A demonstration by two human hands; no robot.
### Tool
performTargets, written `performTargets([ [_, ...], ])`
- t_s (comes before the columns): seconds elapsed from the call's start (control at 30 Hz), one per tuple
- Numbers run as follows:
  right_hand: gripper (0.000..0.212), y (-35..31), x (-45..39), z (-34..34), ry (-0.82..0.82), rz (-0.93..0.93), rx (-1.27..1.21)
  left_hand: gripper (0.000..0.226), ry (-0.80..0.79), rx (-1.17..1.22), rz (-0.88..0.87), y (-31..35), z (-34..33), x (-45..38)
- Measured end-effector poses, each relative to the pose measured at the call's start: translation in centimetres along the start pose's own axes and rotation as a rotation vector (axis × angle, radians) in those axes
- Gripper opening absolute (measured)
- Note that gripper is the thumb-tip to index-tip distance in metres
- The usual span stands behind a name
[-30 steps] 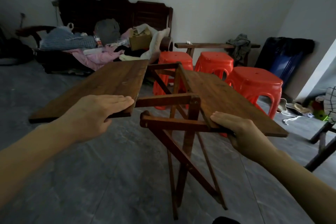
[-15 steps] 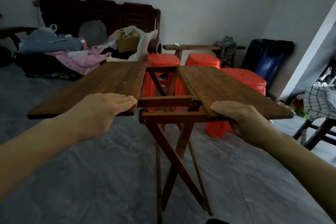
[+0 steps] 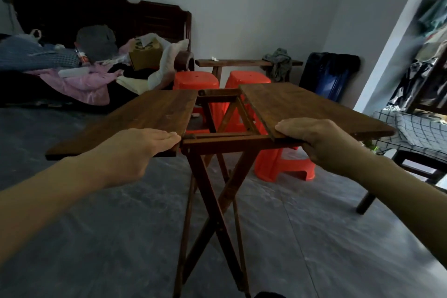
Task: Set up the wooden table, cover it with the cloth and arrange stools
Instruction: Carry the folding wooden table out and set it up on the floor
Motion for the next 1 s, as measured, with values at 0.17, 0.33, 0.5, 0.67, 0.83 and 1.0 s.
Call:
performTargets([
  [0.17,0.041,-0.9,1.6,-2.3,-0.045,-0.033,-0.073,0.085,-0.044,-0.076,0.0,0.1,2.1,1.0],
  [0.33,0.047,-1.3,2.7,-2.6,-0.086,-0.044,-0.127,0.087,-0.117,-0.158,-0.022,1.8,3.2,0.5],
  [0.5,0.046,-1.8,4.9,-2.7,-0.111,-0.075,-0.177,0.084,-0.145,-0.155,-0.101,4.5,2.5,0.2],
  [0.67,0.046,-1.8,4.7,-3.6,-0.143,-0.106,-0.228,0.075,-0.181,-0.136,-0.131,6.1,1.1,0.9],
  [0.83,0.062,-1.5,3.9,-4.4,-0.227,-0.1,-0.181,0.073,-0.121,-0.088,-0.074,5.2,-0.1,1.0],
  [1.0,0.056,-2.8,3.4,-5.6,-0.235,-0.025,-0.24,0.07,-0.107,0.005,-0.059,4.4,-1.6,1.0],
])
Point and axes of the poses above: each hand's wrist, its own x-axis away from the middle knuckle, its own z-axis out of the back of the hand, y = z × x, the point moved 2 cm from there along -x, towards the middle knuckle, and after that the axes turned 11 degrees about y, right-handed, at the moved point
